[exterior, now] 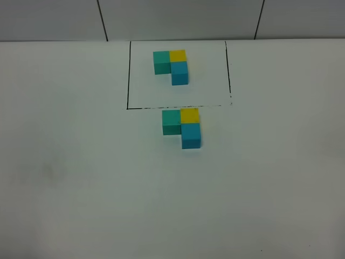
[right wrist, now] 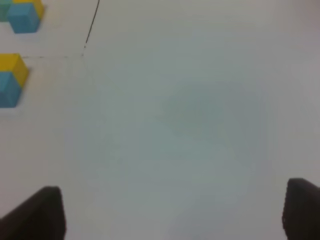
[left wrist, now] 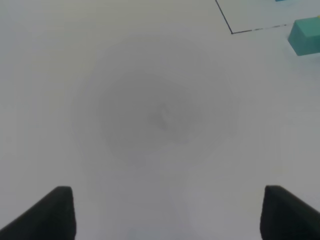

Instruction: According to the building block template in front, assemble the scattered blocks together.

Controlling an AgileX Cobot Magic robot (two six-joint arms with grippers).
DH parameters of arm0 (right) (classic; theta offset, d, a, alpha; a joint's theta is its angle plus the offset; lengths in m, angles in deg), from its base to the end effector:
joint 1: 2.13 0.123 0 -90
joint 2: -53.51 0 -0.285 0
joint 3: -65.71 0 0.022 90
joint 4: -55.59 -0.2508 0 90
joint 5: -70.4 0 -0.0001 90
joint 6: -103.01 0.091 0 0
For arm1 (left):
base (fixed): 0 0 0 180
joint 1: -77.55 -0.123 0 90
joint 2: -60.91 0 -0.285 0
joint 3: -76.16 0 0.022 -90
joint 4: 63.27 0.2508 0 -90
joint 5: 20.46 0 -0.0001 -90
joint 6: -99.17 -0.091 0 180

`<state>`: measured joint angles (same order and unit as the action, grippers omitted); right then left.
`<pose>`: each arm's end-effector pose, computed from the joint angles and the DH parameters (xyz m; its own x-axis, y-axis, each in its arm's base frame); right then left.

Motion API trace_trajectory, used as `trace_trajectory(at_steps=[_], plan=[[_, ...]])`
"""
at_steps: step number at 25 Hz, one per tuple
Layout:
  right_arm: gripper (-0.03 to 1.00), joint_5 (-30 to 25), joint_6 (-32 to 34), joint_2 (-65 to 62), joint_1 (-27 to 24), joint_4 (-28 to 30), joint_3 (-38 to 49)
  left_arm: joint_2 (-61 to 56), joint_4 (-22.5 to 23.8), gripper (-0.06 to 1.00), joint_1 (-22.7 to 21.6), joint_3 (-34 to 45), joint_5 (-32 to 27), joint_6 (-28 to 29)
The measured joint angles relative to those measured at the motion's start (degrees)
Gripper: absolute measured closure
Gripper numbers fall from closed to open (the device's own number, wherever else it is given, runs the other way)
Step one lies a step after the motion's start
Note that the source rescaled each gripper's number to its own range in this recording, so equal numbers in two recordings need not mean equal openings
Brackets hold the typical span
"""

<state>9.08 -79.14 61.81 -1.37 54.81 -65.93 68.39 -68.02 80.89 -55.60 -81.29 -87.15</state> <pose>-0.0043 0.0010 0.2776 -0.4681 -0.0372 -0.8829 -0.0383 0.9990 -0.0218 -0.0069 -0.0062 0.2790 -0.4353 0.0951 -0.8953 0.1535 0.9877 0.0303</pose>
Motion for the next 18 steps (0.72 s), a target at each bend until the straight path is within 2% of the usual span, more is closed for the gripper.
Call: trace_trajectory(at_steps=[18], plan=[[0.24, 0.00, -0.21, 0.00, 0.00, 0.00, 0.00, 0.00, 0.00, 0.19, 0.00, 0.00, 0.00, 0.00]])
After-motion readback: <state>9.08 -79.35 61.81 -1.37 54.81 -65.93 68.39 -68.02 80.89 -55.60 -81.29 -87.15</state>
